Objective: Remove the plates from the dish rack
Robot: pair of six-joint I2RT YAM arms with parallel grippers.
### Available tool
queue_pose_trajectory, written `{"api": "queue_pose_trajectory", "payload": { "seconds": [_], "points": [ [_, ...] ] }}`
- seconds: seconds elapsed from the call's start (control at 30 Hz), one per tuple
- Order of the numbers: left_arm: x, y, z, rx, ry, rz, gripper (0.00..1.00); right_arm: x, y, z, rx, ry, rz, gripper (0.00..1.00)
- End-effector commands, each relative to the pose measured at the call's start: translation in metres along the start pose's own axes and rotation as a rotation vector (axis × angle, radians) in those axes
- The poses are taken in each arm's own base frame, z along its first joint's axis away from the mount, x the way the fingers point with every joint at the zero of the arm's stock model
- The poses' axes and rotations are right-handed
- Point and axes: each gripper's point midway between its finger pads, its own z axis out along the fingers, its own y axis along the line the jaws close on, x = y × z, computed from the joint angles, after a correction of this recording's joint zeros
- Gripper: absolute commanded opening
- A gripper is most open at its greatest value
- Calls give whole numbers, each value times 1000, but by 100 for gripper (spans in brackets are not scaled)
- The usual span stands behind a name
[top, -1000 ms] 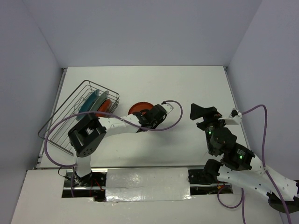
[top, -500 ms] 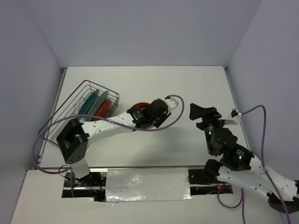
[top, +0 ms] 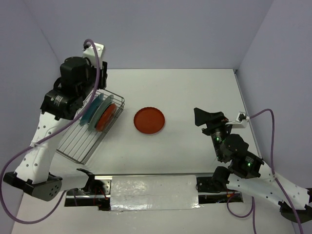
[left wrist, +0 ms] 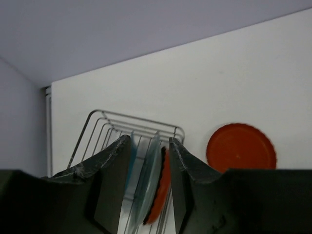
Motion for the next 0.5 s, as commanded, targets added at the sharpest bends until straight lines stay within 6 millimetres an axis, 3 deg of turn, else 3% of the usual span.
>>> {"api": "queue_pose_trajectory", "payload": {
  "seconds": [0.0, 0.03, 0.1, 0.13, 0.2, 0.3, 0.4, 0.47],
  "points": [
    [45, 23, -7, -14, 163, 58, 49, -3, 12, 0, -48, -1, 54, 92],
    [58, 43, -4, -51, 200, 31, 48, -3, 14, -1, -55, 1, 59, 91],
    [70, 49, -1, -1, 229, -9, 48, -4, 16, -3, -70, 9, 66, 91],
    [82, 67, 0, -35, 256, -43, 48, -4, 17, -3, -76, 12, 68, 91],
    [89, 69, 3, 7, 266, -74, 50, -3, 19, -5, -90, 20, 73, 91],
    [118, 98, 12, -40, 345, -116, 51, -4, 21, -6, -100, 21, 81, 91],
    [158, 96, 16, 37, 467, -161, 48, -6, 21, -7, -103, 21, 84, 91],
    [160, 97, 18, 26, 436, -157, 49, -7, 23, -8, -112, 25, 88, 91]
  ]
}}
